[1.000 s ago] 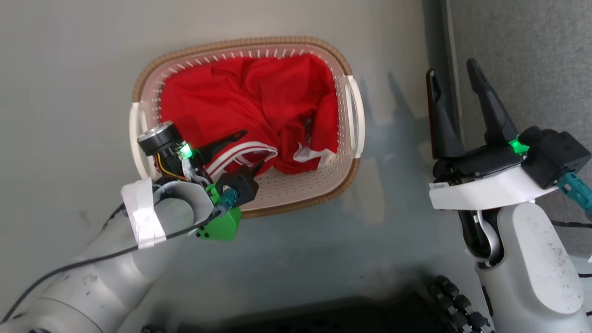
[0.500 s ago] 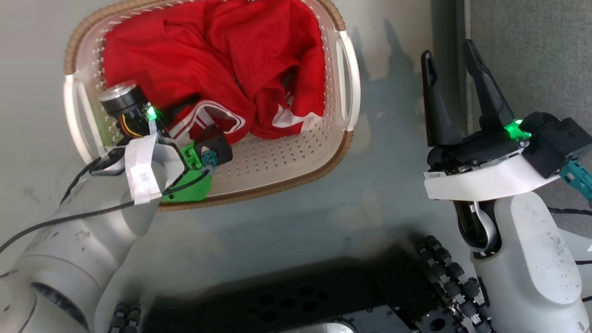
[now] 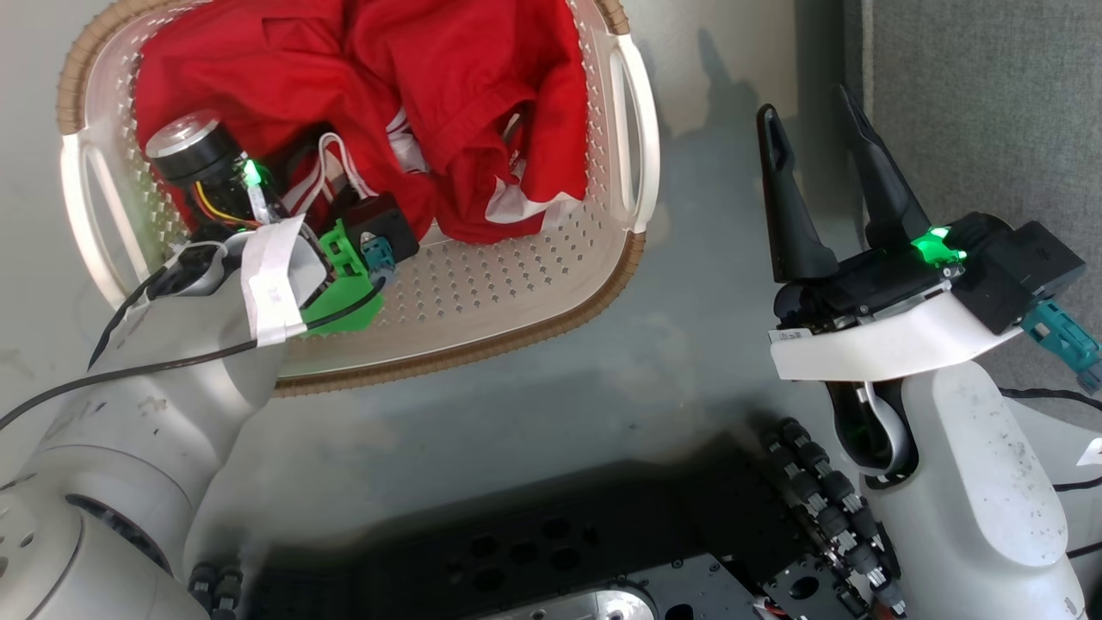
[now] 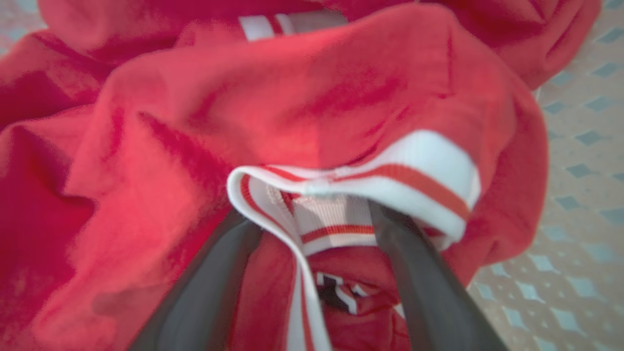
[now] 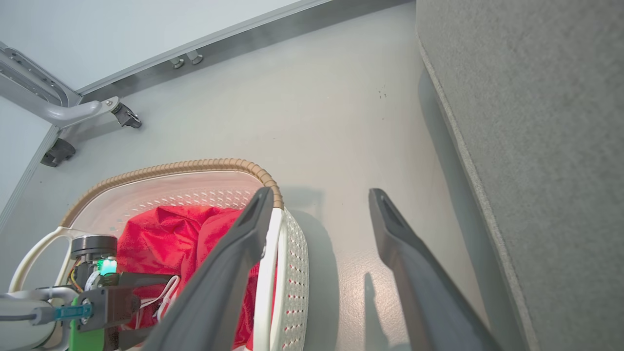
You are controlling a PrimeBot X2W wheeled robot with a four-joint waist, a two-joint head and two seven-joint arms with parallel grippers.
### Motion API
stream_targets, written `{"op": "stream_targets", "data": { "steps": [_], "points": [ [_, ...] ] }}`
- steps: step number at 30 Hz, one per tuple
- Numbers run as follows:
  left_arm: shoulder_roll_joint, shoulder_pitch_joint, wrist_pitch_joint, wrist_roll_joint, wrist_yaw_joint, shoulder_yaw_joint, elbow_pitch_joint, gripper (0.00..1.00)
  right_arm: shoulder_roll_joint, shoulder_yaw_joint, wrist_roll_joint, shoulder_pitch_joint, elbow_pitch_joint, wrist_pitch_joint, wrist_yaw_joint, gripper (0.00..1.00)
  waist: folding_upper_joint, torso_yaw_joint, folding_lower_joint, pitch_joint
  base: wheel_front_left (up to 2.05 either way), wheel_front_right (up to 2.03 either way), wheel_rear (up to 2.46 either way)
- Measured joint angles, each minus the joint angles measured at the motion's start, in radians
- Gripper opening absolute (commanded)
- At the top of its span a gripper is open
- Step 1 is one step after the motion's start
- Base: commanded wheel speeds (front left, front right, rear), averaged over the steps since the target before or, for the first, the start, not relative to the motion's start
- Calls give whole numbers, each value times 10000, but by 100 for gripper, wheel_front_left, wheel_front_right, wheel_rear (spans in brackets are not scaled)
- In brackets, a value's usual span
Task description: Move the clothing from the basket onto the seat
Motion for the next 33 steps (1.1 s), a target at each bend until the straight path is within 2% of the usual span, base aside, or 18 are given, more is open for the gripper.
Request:
{"op": "stream_targets", "data": {
  "steps": [7, 9, 10, 22, 33],
  "points": [
    [63, -15, 364, -167, -94, 13, 178, 99, 0, 42, 144, -35, -2, 0, 0, 100, 0, -111, 0, 91, 0, 0, 0],
    [84, -15, 433, -226, -100, -2, 201, 25, 0, 40, 186, -36, 10, 0, 0, 100, 0, -145, -1, 100, 0, 0, 0],
    [96, -15, 431, -230, -102, -17, 211, 0, 0, 40, 198, -39, 23, 0, 0, 100, 0, -159, 0, 100, 0, 0, 0],
    [10, 69, 224, -715, -234, 56, 270, 0, 0, 100, 270, -145, 111, 0, 0, 100, 0, -258, 0, -171, 0, 0, 0],
    [-290, 1348, -290, -1847, -61, 732, -414, 0, 4, 353, -13, 306, 535, 0, 0, 100, 0, -185, -1, -1587, 0, 0, 0]
  ]
}}
